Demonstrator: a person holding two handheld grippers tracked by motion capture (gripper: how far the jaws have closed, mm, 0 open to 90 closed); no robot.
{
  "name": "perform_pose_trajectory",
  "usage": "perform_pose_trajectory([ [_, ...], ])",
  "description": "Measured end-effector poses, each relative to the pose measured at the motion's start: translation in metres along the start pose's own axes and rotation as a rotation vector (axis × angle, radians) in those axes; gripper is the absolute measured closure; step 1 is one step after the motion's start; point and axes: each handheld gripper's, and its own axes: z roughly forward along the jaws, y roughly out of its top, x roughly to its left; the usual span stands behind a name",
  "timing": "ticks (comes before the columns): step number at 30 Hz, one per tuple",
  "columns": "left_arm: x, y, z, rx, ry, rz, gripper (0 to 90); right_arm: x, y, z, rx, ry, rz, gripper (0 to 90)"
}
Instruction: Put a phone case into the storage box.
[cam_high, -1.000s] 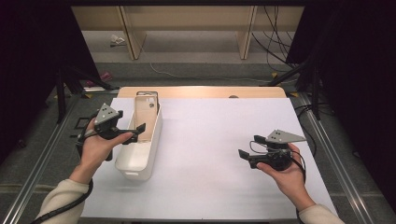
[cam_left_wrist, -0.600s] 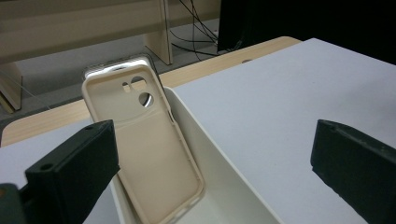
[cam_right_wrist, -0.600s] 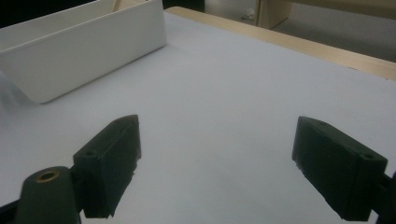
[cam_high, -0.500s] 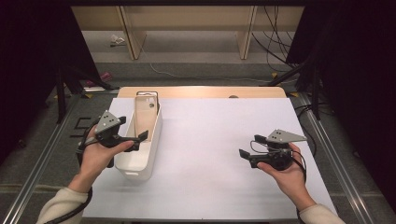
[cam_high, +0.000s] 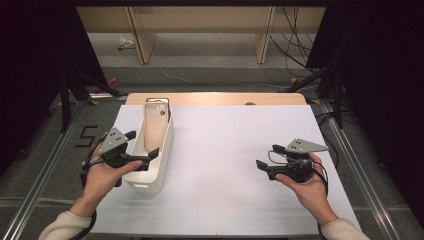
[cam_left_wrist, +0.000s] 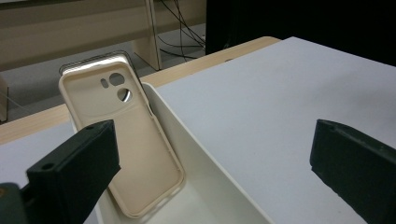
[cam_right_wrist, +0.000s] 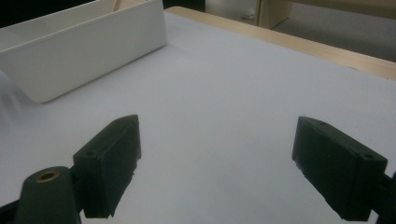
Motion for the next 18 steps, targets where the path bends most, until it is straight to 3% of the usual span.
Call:
perform_pose_trajectory([
  [18, -0.014, -0.012, -0.013, -0.013, -0.031, 0.053, 1.1, 0.0, -0.001, -0.003, 0.004, 0.0, -0.002, 16.4],
])
